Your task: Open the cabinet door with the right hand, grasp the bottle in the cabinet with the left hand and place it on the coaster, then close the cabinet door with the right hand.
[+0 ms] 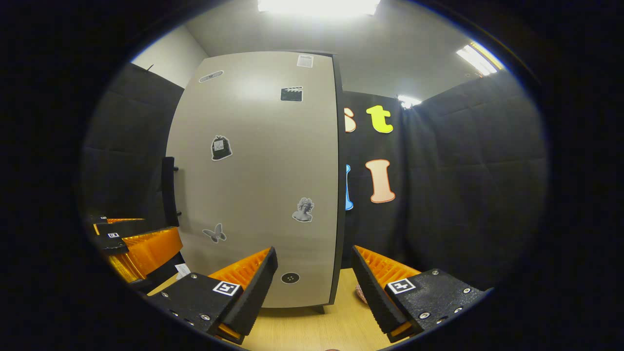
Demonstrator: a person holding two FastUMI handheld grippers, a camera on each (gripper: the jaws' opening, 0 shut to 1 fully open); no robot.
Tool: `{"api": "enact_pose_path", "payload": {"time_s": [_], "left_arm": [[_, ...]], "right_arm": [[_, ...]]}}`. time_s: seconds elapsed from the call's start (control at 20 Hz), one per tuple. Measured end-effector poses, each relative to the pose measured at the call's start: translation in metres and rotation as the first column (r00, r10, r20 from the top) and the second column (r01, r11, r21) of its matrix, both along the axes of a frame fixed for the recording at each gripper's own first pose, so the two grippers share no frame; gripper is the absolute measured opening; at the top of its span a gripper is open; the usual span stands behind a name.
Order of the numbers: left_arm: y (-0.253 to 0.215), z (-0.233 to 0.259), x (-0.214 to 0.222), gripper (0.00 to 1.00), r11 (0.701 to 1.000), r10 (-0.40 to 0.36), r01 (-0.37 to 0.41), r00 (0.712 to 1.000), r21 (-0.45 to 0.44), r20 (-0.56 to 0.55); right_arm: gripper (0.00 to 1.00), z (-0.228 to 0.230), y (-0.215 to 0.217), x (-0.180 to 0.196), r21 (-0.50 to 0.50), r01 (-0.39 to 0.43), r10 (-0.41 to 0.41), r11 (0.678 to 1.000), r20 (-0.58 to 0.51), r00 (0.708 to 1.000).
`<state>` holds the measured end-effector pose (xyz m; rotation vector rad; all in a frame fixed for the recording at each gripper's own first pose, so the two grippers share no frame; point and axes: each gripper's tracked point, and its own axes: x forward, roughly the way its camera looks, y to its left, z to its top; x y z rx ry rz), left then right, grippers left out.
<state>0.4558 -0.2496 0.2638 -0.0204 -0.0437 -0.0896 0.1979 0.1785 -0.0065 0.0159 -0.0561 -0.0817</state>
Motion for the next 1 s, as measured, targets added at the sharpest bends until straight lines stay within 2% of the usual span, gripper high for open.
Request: {"api": "enact_pose_path", "payload": {"time_s": [0.05,0.55,0.6,0.65,0.9,0.95,1.0], "left_arm": [[0.0,0.002,0.0,0.93,1.0,0.0,0.0,1.0,-0.001,0.006],[0.002,0.017,-0.005,0.93,1.0,0.007,-0.007,0.999,-0.004,0.05],[0.003,0.016,-0.006,0.96,1.0,0.007,-0.007,0.999,-0.002,0.05],[0.003,0.015,-0.006,0.93,1.0,0.002,-0.002,0.999,-0.003,0.05],[0.004,0.016,-0.005,0.93,1.0,0.004,-0.004,0.999,-0.005,0.048],[0.004,0.015,-0.006,1.0,1.0,0.006,-0.005,0.999,-0.007,0.045],[0.003,0.013,-0.006,1.0,1.0,0.003,-0.002,0.999,-0.013,0.04]], "right_arm": [[0.94,-0.001,0.0,0.0,-0.003,0.0,0.0,1.0,-0.003,1.0],[0.94,-0.002,-0.005,-0.001,0.01,-0.006,0.006,1.0,-0.012,1.0],[0.94,-0.001,-0.007,-0.002,0.011,-0.003,0.003,1.0,-0.009,1.0],[0.94,-0.001,-0.007,-0.001,0.015,-0.004,0.005,1.0,-0.008,1.0],[0.94,-0.004,-0.007,-0.001,0.02,-0.008,0.008,1.0,-0.02,1.0],[0.94,-0.004,-0.007,-0.001,0.022,-0.008,0.008,1.0,-0.019,1.0],[0.94,-0.003,-0.007,-0.003,0.023,-0.008,0.009,1.0,-0.016,1.0]]}}
